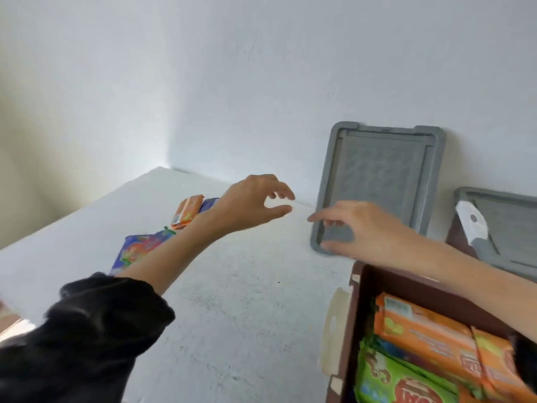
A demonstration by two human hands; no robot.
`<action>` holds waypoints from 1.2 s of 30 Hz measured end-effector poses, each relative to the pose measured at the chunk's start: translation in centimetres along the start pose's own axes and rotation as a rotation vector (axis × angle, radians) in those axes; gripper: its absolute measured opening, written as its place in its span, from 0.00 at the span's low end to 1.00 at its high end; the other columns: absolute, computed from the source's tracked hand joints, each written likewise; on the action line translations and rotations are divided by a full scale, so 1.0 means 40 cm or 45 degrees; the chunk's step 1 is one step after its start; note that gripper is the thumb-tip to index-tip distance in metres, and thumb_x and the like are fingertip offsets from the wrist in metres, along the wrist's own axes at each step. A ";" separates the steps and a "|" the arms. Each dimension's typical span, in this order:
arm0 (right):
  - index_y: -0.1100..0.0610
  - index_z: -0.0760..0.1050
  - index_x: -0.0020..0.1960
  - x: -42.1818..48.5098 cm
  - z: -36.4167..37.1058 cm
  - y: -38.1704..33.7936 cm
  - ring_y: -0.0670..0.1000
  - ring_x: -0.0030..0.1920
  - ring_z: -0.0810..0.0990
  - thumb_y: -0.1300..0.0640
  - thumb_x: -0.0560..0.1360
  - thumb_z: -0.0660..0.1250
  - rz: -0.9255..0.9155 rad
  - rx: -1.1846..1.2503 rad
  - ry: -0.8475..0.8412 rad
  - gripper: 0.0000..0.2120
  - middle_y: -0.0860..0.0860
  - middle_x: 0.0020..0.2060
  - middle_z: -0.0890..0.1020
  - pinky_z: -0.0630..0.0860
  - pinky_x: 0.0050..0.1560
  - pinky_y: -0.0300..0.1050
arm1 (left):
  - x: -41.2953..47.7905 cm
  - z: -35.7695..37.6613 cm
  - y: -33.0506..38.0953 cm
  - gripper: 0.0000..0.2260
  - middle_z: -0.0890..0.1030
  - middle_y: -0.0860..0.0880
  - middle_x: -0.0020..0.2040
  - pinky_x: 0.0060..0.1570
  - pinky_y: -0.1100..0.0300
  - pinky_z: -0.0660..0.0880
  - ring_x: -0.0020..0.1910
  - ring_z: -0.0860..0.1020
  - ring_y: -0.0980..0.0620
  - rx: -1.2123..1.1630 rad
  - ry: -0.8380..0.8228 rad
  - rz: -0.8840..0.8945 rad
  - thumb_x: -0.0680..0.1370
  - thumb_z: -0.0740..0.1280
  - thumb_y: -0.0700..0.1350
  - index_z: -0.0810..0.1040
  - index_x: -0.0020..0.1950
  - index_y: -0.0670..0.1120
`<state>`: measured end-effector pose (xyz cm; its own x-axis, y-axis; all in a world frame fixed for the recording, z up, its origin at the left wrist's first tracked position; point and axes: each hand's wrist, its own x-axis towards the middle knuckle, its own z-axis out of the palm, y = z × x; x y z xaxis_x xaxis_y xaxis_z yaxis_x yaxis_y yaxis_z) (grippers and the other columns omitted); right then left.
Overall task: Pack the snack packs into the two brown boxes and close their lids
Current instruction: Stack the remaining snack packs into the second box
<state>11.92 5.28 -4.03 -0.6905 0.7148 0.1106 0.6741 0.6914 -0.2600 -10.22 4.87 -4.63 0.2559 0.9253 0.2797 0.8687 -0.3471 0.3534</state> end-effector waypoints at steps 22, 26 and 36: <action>0.47 0.53 0.76 0.685 0.507 -0.130 0.58 0.73 0.53 0.39 0.76 0.59 0.040 -0.014 -0.299 0.32 0.56 0.75 0.54 0.60 0.70 0.53 | -0.027 0.120 -0.663 0.33 0.70 0.43 0.66 0.63 0.46 0.69 0.66 0.68 0.42 -0.082 -0.102 -1.086 0.69 0.70 0.57 0.62 0.72 0.56; 0.45 0.58 0.74 0.672 0.498 -0.097 0.56 0.72 0.58 0.42 0.77 0.58 -0.024 -0.039 -0.266 0.27 0.52 0.75 0.56 0.64 0.68 0.52 | -0.039 0.083 -0.708 0.30 0.75 0.43 0.56 0.54 0.51 0.75 0.58 0.74 0.41 -0.015 -0.183 -1.087 0.68 0.70 0.46 0.68 0.69 0.58; 0.47 0.56 0.74 0.732 0.526 -0.119 0.62 0.66 0.63 0.39 0.74 0.62 0.300 0.020 -0.225 0.33 0.60 0.66 0.65 0.69 0.59 0.51 | -0.040 0.109 -0.722 0.28 0.70 0.44 0.65 0.60 0.49 0.69 0.64 0.67 0.43 0.137 -0.107 -1.052 0.74 0.67 0.55 0.63 0.73 0.56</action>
<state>-17.03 20.71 -19.73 -0.5512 0.8253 -0.1228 0.8181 0.5057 -0.2736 -33.86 14.08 -19.20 -0.4537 0.8854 -0.1010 0.8253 0.4603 0.3273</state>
